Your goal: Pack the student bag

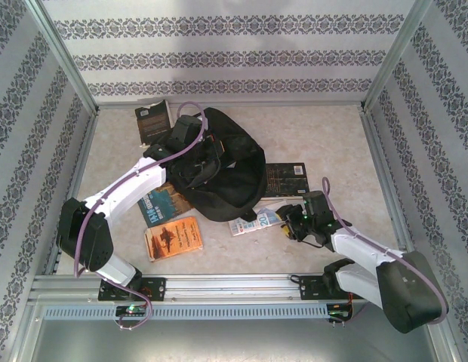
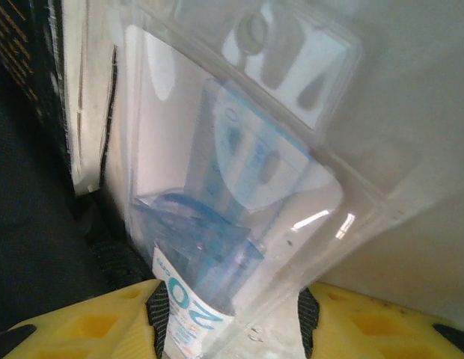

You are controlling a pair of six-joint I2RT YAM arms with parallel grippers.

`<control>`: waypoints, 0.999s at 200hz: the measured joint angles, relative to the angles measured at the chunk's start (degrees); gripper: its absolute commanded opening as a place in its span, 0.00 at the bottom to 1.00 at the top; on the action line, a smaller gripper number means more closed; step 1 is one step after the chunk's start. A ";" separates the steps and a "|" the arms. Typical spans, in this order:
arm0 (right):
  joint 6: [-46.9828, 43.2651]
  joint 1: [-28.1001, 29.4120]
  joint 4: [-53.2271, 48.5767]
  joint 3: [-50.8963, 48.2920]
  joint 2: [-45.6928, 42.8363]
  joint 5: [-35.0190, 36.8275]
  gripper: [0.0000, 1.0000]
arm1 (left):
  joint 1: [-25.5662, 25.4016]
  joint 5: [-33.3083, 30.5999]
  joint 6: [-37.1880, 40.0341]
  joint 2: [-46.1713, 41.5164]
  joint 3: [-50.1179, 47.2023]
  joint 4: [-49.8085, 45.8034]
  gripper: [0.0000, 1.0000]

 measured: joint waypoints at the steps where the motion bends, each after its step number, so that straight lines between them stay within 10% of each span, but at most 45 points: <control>1: 0.07 0.00 -0.02 0.09 0.17 0.00 0.50 | 0.00 0.02 0.00 0.02 0.00 0.00 0.00; 200: -0.02 0.04 2.43 3.48 3.85 0.04 0.49 | 0.00 0.81 -0.17 0.26 0.00 0.00 0.00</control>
